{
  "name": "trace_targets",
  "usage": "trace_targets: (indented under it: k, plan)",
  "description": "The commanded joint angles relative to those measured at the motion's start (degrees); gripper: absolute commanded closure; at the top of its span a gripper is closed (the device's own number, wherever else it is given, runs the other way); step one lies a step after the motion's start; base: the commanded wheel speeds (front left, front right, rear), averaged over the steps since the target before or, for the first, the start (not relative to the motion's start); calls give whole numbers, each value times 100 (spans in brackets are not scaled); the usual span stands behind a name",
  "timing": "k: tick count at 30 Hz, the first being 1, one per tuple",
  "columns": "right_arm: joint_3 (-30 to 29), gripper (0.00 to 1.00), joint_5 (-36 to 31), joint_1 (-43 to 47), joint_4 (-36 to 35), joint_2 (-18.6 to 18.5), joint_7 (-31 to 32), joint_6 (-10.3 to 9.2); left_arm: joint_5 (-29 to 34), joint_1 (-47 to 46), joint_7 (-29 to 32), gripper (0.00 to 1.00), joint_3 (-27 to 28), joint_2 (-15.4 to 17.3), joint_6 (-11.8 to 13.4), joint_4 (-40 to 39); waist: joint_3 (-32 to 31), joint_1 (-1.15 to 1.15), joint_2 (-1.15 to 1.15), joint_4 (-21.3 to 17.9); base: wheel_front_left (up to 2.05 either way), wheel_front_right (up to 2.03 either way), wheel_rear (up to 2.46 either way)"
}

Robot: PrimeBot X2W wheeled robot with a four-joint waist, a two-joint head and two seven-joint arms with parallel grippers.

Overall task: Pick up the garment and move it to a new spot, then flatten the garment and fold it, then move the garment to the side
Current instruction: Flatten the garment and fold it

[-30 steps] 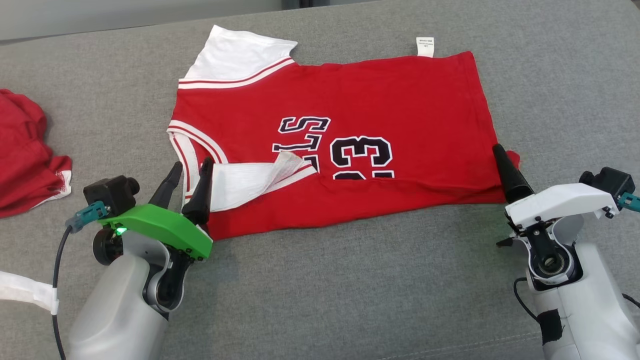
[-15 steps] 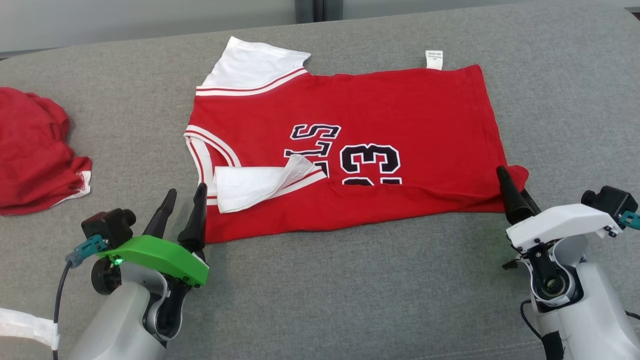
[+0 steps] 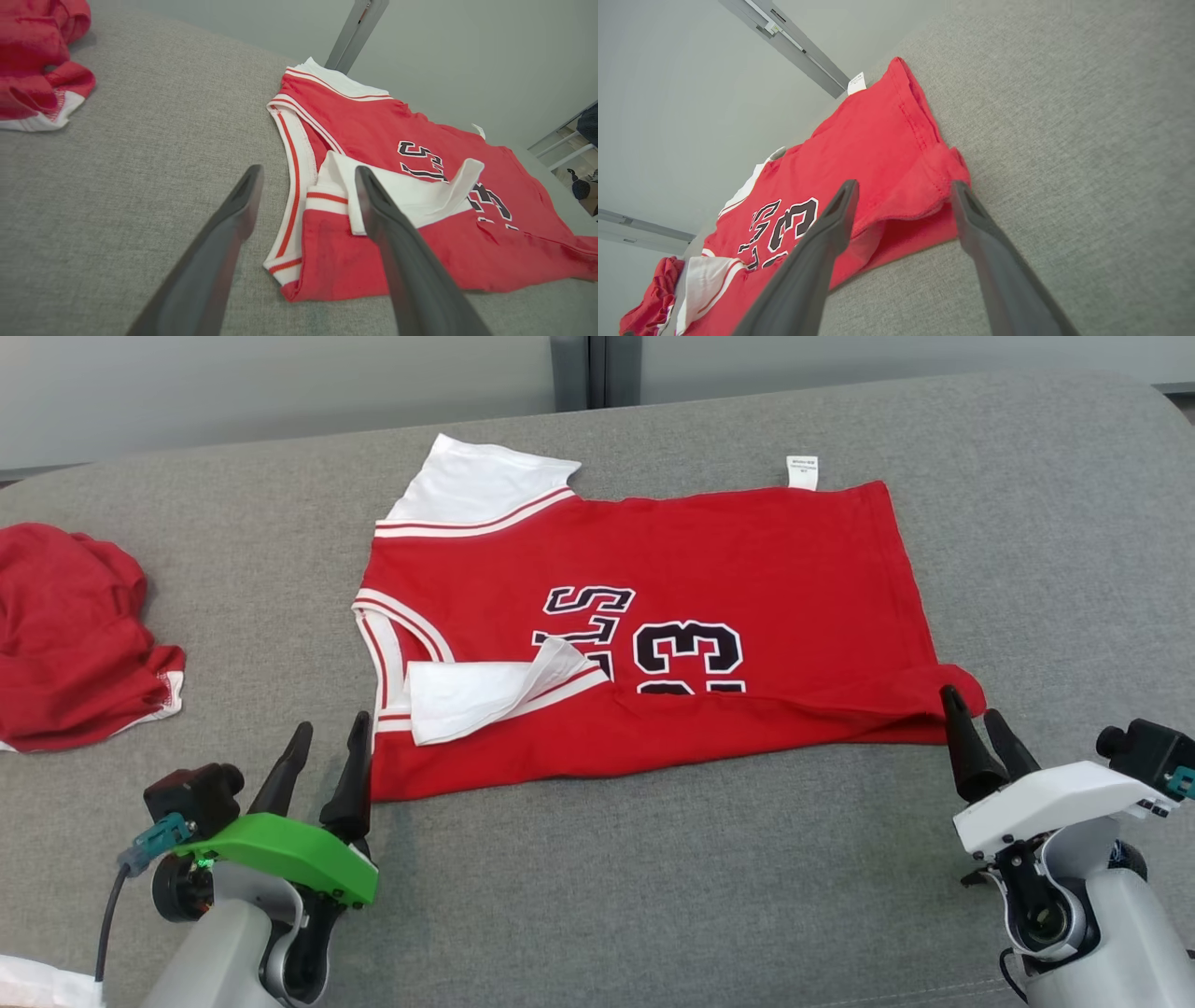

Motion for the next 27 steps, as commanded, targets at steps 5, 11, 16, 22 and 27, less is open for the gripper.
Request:
trace_targets:
  k: [5,11,16,22,27]
  plan:
    - [264,0,-528,277,-239,-224,-454,1,498,348,-21,0,337,-29,122,-243,-79,0,0,-23,0,0,0]
    - [597,0,-1216,460,-293,-537,-1220,1,1282,703,-21,0,849,-54,261,-639,-157,0,0,14,0,0,0]
    - [792,0,-1589,568,-244,-638,-1684,1,2110,1062,-21,0,1399,-174,420,-1233,-188,0,0,91,0,0,0]
    - [761,0,-1862,687,-314,-575,-1845,1,3006,1484,-21,0,2087,-441,436,-1954,-179,0,0,182,0,0,0]
    - [638,0,-2203,780,-663,-462,-1844,0,3478,1722,-21,0,2567,-731,338,-2329,-146,0,0,250,0,0,0]
